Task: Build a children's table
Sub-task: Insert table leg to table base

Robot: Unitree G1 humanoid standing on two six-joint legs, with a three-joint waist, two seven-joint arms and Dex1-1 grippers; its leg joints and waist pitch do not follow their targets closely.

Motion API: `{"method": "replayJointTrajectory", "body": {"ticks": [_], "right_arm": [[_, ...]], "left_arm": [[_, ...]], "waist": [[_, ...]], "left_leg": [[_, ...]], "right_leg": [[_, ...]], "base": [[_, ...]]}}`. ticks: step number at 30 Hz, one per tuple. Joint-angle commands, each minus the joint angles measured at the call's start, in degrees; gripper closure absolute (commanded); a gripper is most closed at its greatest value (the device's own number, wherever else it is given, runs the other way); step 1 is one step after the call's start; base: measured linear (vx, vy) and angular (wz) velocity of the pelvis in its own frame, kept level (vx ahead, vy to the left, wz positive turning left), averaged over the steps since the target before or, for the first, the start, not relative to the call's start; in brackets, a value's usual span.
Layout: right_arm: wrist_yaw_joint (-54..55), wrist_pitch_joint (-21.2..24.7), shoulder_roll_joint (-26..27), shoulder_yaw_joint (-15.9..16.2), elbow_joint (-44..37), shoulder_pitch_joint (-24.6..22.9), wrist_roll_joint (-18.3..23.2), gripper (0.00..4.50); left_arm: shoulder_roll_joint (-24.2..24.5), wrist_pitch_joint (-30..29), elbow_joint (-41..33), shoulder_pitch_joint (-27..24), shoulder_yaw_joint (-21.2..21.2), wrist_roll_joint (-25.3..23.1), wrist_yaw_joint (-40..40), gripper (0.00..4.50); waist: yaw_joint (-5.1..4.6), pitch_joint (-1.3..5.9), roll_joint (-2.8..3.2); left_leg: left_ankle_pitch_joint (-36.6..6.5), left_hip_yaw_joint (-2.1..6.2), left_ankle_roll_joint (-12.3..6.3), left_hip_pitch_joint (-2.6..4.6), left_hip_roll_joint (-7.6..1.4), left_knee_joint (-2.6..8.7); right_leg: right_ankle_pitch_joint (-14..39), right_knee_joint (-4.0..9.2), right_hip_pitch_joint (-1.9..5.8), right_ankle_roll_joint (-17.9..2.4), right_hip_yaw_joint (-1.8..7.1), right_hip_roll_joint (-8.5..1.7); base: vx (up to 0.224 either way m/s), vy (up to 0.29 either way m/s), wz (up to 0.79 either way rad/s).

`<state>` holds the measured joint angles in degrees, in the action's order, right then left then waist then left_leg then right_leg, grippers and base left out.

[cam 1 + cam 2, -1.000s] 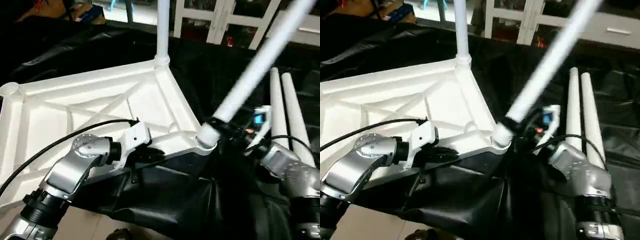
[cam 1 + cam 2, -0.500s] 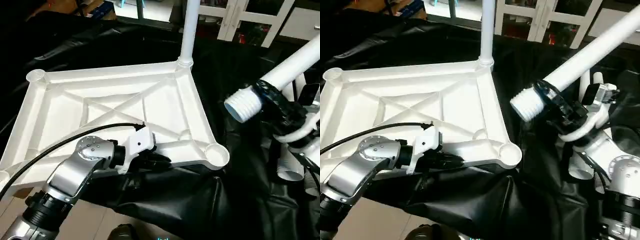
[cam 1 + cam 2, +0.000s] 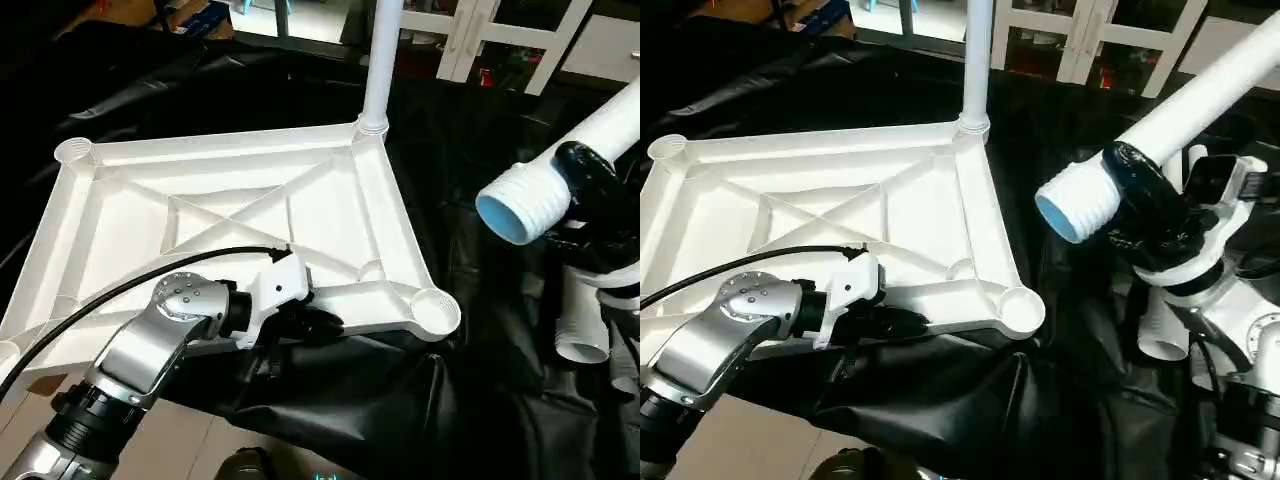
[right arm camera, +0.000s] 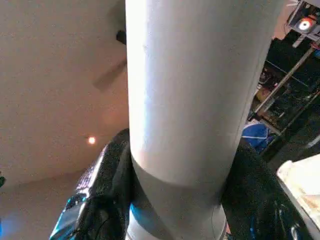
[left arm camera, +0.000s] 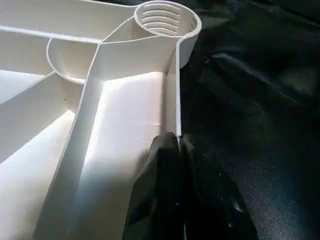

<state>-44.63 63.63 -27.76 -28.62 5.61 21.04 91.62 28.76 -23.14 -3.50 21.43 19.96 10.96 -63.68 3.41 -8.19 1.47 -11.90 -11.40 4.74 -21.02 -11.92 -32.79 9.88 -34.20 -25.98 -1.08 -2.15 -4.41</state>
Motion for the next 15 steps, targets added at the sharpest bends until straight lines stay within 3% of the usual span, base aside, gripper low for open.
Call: {"method": "replayJointTrajectory", "body": {"ticks": [1, 4, 9, 13, 14, 15], "right_arm": [[0.6, 0.6, -0.7, -0.7, -1.3, 0.4, 2.0, 2.57], [2.3, -0.2, -1.0, -0.6, -1.6, 0.0, 1.7, 2.57], [8.7, -7.7, 0.7, 2.7, -2.5, 1.0, -12.1, 2.57], [10.3, -13.2, -0.6, 11.1, -7.4, -0.5, -24.7, 2.57], [10.3, -13.2, -0.6, 11.1, -7.4, -0.5, -24.7, 2.57], [9.7, -17.3, -1.9, 16.1, -10.9, -1.8, -32.1, 2.57]], "left_arm": [[-0.1, 0.9, -1.1, 0.2, 0.8, 0.4, -1.0, 4.50], [-0.1, 1.0, -1.1, 0.1, 0.8, 0.3, -0.8, 4.50], [-0.1, 1.2, -1.0, 0.1, 0.8, 0.2, -0.7, 4.50], [-0.3, 1.5, -1.0, 0.1, 0.7, 0.1, -0.3, 4.50], [-0.3, 1.5, -1.0, 0.1, 0.7, 0.1, -0.3, 4.50], [-0.6, 1.9, -1.1, 0.0, 0.7, -0.3, 0.6, 4.50]], "waist": [[0.17, 4.17, -0.86], [0.20, 4.15, -0.85], [0.05, 4.12, -0.88], [-0.06, 4.01, -0.94], [0.00, 4.05, -0.86], [0.02, 4.13, -0.84]], "left_leg": [[6.4, 0.01, -10.21, 0.39, -0.23, 2.23], [6.6, 0.01, -10.38, 0.38, -0.25, 2.20], [7.4, -0.04, -8.84, 0.43, -0.09, 2.12], [5.6, -0.07, -7.36, 0.32, 0.00, 2.22], [5.5, -0.03, -7.31, 0.37, -0.06, 2.23], [5.8, 0.02, -7.51, 0.39, -0.12, 2.19]], "right_leg": [[-5.5, 1.87, 4.55, -16.7, 1.91, -1.83], [-5.2, 1.87, 4.48, -16.7, 1.86, -1.79], [-4.5, 1.85, 4.25, -16.0, 1.78, -1.70], [-2.9, 1.96, 4.50, -15.3, 1.89, -1.72], [-3.4, 1.91, 4.57, -15.0, 1.95, -1.80], [-4.4, 1.77, 4.57, -15.0, 1.96, -1.74]], "base": [[0.000, 0.000, 0.00], [0.000, 0.000, 0.00], [0.000, 0.000, 0.00], [0.000, 0.000, 0.00], [0.000, 0.000, 0.00], [0.000, 0.000, 0.00]]}}
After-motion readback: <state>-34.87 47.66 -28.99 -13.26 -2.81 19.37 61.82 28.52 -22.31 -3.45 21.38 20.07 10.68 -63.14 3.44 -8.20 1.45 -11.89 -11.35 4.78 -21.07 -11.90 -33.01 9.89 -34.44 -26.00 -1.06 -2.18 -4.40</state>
